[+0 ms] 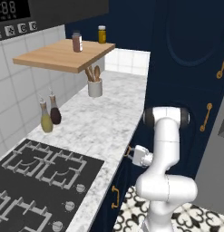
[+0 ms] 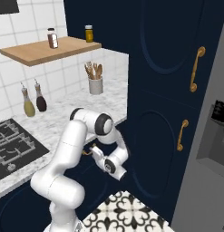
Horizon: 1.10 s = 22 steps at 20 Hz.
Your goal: Take a straw from the drawer in front and place it inside the glass cup on the dining counter.
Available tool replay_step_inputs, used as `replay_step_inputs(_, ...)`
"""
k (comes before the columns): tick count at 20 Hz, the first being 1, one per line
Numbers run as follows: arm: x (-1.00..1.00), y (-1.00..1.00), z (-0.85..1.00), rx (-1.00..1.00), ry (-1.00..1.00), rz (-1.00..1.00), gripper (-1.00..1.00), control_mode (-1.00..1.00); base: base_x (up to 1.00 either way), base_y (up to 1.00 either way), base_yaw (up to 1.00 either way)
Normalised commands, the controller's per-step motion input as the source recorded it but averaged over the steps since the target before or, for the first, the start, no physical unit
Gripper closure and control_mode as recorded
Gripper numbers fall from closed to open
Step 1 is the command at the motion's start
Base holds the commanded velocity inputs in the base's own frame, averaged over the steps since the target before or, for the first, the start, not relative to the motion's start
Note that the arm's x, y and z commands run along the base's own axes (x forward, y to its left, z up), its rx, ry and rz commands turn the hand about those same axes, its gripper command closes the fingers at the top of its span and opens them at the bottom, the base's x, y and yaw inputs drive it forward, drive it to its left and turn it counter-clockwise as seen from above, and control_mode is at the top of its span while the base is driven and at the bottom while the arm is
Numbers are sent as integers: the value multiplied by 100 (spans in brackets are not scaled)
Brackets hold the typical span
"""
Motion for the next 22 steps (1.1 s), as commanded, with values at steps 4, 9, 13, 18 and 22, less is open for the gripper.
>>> replay_step_inputs(4, -3, 19, 51, 0, 3, 0, -100, -100, 0, 0, 0)
replay_step_inputs(9, 27, 30, 17, 0, 20, 0, 100, -100, 0, 0, 0)
replay_step_inputs(13, 16, 8, 0, -1, 18, 0, 100, -100, 0, 0, 0)
replay_step_inputs(18, -12, -10, 0, 0, 1, 0, 100, -100, 0, 0, 0)
replay_step_inputs(22, -50, -76, 0, 0, -1, 0, 100, -100, 0, 0, 0)
